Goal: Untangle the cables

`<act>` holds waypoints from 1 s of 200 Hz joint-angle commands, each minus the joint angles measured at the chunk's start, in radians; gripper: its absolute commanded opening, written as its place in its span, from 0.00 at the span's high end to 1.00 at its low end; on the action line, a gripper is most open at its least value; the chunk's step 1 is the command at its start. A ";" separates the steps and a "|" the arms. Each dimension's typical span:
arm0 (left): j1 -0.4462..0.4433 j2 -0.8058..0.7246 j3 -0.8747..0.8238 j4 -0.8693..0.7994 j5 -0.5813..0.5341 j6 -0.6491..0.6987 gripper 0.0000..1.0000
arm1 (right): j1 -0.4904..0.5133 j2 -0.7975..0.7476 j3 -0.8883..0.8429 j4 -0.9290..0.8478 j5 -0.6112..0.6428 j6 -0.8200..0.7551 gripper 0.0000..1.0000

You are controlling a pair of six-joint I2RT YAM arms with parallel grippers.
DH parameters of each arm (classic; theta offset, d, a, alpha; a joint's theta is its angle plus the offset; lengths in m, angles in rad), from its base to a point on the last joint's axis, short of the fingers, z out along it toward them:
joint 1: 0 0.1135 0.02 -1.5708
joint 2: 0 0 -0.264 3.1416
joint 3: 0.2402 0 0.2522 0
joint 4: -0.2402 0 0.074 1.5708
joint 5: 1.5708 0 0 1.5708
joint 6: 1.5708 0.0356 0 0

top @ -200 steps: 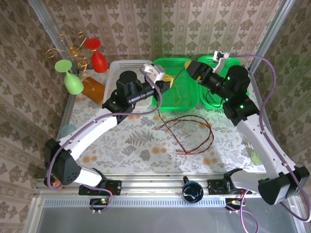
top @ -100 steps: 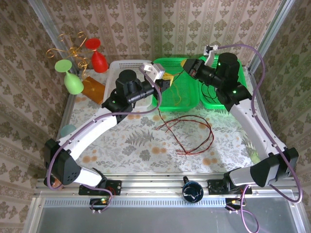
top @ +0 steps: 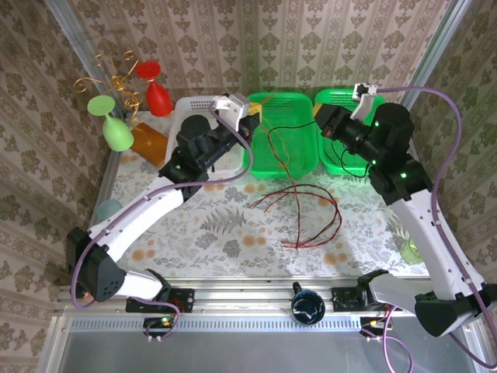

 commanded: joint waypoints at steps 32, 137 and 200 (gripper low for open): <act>0.033 -0.125 -0.012 0.085 -0.169 0.081 1.00 | -0.029 -0.103 -0.023 -0.086 0.227 -0.125 1.00; 0.178 -0.354 -0.159 0.056 -0.403 0.216 1.00 | -0.077 -0.276 -0.124 -0.095 0.573 -0.196 1.00; 0.329 -0.472 -0.233 -0.043 -0.473 0.160 1.00 | -0.111 -0.335 -0.166 -0.120 0.673 -0.222 1.00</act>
